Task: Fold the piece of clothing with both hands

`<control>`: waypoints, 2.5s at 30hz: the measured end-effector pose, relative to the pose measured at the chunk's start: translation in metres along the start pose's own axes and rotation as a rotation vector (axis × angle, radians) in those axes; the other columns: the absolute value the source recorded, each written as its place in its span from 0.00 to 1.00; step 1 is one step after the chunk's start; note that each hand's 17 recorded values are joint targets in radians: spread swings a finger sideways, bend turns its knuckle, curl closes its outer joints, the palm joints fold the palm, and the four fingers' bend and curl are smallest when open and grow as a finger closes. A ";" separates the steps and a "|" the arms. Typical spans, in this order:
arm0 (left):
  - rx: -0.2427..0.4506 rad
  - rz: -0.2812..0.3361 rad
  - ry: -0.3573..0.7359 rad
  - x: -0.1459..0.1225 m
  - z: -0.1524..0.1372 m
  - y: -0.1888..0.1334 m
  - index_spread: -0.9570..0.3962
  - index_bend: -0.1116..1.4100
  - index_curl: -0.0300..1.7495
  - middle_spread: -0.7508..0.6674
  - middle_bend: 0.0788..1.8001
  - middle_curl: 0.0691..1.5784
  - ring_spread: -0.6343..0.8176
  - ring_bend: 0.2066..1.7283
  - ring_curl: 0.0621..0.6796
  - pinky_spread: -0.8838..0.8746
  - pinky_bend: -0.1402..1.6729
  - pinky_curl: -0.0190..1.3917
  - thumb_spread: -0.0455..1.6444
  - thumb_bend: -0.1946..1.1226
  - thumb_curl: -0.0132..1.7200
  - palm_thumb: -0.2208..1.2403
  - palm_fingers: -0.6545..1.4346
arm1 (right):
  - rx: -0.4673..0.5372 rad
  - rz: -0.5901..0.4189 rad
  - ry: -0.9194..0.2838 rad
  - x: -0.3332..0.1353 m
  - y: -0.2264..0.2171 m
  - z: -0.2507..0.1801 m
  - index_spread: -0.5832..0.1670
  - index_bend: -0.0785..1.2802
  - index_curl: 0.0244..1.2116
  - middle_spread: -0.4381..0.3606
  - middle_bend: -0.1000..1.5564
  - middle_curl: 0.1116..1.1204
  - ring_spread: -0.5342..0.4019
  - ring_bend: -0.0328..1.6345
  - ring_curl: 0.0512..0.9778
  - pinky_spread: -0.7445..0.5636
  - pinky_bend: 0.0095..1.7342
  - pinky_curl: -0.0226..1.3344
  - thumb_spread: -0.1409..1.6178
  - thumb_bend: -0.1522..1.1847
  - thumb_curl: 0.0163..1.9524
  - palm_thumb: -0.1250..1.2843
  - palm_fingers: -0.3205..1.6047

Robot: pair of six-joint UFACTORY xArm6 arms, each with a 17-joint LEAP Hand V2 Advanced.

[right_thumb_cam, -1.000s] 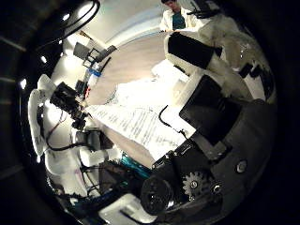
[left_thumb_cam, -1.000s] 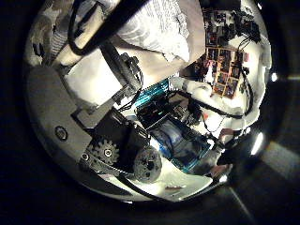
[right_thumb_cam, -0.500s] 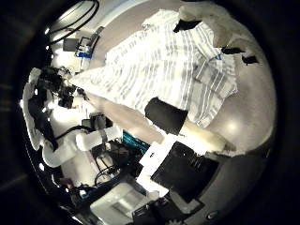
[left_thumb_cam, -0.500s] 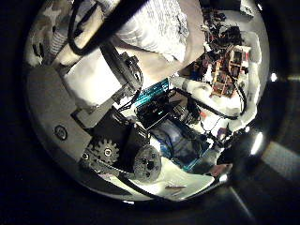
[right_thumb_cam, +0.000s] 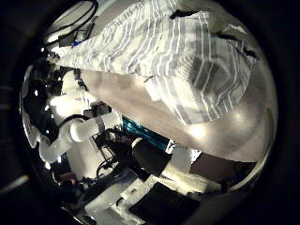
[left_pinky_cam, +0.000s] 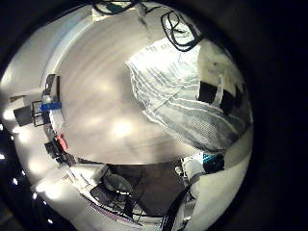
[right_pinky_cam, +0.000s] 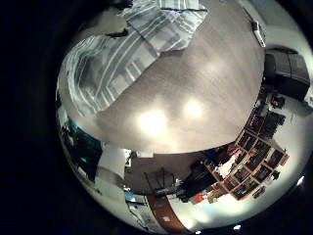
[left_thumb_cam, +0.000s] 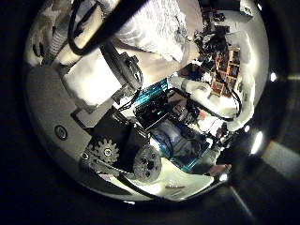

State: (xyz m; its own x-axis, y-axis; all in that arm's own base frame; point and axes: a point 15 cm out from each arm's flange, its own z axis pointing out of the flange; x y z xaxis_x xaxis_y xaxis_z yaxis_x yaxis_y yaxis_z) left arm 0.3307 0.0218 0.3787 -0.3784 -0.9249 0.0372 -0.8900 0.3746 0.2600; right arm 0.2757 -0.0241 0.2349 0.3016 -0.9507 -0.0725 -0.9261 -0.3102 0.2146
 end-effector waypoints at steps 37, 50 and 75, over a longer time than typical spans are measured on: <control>0.014 0.002 -0.006 0.005 -0.010 0.005 0.19 0.21 0.81 0.11 0.46 0.59 0.10 0.66 0.71 0.09 0.52 0.53 0.68 0.14 0.34 0.65 0.84 | 0.228 0.047 0.187 0.003 -0.037 -0.005 0.26 0.75 0.75 0.24 0.74 0.74 0.32 0.81 0.60 0.38 0.79 0.38 0.68 0.17 0.26 0.76 0.78; 0.004 0.034 0.010 0.014 -0.032 0.023 0.19 0.21 0.81 0.11 0.46 0.59 0.10 0.66 0.71 0.09 0.52 0.53 0.68 0.14 0.34 0.66 0.84 | 0.306 0.095 0.174 0.003 -0.013 -0.123 0.36 0.84 0.76 0.30 0.79 0.78 0.34 0.86 0.65 0.42 0.80 0.45 0.68 0.12 0.30 0.79 0.75; -0.192 -0.062 0.159 -0.036 0.033 -0.045 0.20 0.21 0.82 0.11 0.47 0.59 0.10 0.66 0.71 0.09 0.50 0.54 0.68 0.14 0.33 0.65 0.83 | 0.128 0.227 0.093 0.048 -0.174 -0.131 0.43 0.87 0.73 0.33 0.80 0.78 0.35 0.86 0.66 0.42 0.76 0.55 0.69 0.10 0.35 0.76 0.74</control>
State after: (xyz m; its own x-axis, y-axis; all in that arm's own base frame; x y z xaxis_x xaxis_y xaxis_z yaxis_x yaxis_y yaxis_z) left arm 0.3759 0.0399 0.3337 -0.2660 -0.9501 0.1629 -0.8401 0.3113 0.4442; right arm 0.4812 -0.0159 0.3220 0.0973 -0.9937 0.0548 -0.9917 -0.0921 0.0901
